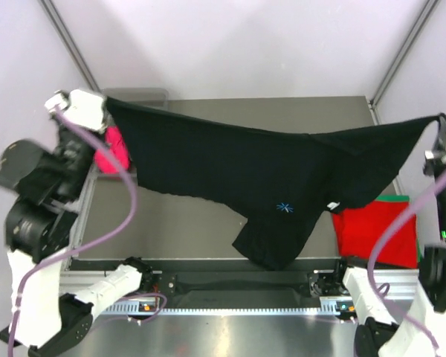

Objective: Fold and stack the t-shirts
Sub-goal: Flatten the tshirt out

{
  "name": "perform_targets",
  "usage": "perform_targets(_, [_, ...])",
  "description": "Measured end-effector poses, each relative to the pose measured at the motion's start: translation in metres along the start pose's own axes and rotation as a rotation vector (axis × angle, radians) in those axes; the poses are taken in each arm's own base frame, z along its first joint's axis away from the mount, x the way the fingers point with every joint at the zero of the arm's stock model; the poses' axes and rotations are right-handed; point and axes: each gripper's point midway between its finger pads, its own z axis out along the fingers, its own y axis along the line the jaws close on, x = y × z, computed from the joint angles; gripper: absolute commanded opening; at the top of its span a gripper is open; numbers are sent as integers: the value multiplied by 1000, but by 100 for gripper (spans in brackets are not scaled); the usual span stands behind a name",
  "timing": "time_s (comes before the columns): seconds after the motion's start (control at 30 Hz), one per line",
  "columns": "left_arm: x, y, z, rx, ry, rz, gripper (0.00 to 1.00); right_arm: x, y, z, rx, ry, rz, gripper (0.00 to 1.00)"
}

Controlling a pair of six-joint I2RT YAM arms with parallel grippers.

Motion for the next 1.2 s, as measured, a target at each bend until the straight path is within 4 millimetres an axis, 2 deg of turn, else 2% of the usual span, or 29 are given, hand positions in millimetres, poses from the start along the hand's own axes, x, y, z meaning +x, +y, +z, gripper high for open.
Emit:
perform_targets(0.1, [-24, 20, -29, -39, -64, 1, 0, -34, -10, -34, 40, -84, -31, 0])
perform_targets(0.23, [-59, 51, -74, -107, -166, -1, 0, -98, -28, -95, 121, -261, -72, 0])
perform_targets(0.33, [-86, 73, -106, -161, -256, -1, 0, -136, -38, -134, 169, -382, -86, 0])
perform_targets(0.43, [-102, 88, -123, -205, -310, 19, 0, -158, -46, -158, 206, -459, -88, 0])
perform_targets(0.5, [-103, 89, -121, -214, -314, 43, 0, -162, -51, -158, 215, -477, -75, 0])
perform_targets(0.57, [-96, 84, -106, -205, -289, 69, 0, -160, -60, -146, 217, -472, -52, 0])
perform_targets(0.63, [-81, 71, -79, -174, -238, 104, 0, -151, -69, -116, 208, -448, -29, 0])
perform_targets(0.7, [-58, 50, -43, -129, -159, 143, 0, -136, -71, -71, 196, -393, -21, 0])
perform_targets(0.77, [-28, 24, -2, -74, -61, 182, 0, -110, -62, -13, 177, -306, -45, 0])
perform_targets(0.83, [8, -3, 32, -20, 36, 215, 0, -62, -38, 52, 136, -188, -105, 0])
perform_targets(0.9, [62, -37, 65, 47, 160, 261, 0, 8, -1, 106, 59, -38, -164, 0])
perform_targets(0.93, [86, -49, 74, 66, 203, 277, 0, 40, 13, 123, 29, 24, -187, 0])
perform_targets(0.97, [120, -64, 83, 100, 271, 304, 0, 84, 36, 144, -23, 111, -213, 0])
perform_targets(1.0, [155, -77, 88, 135, 340, 327, 0, 129, 59, 159, -79, 197, -237, 0])
perform_targets(1.07, [218, -93, 97, 187, 468, 349, 0, 212, 97, 172, -170, 342, -276, 0])
perform_targets(1.13, [275, -99, 110, 212, 573, 339, 0, 276, 124, 172, -236, 453, -298, 0])
perform_targets(1.2, [321, -100, 125, 210, 637, 322, 0, 324, 142, 176, -288, 533, -304, 0])
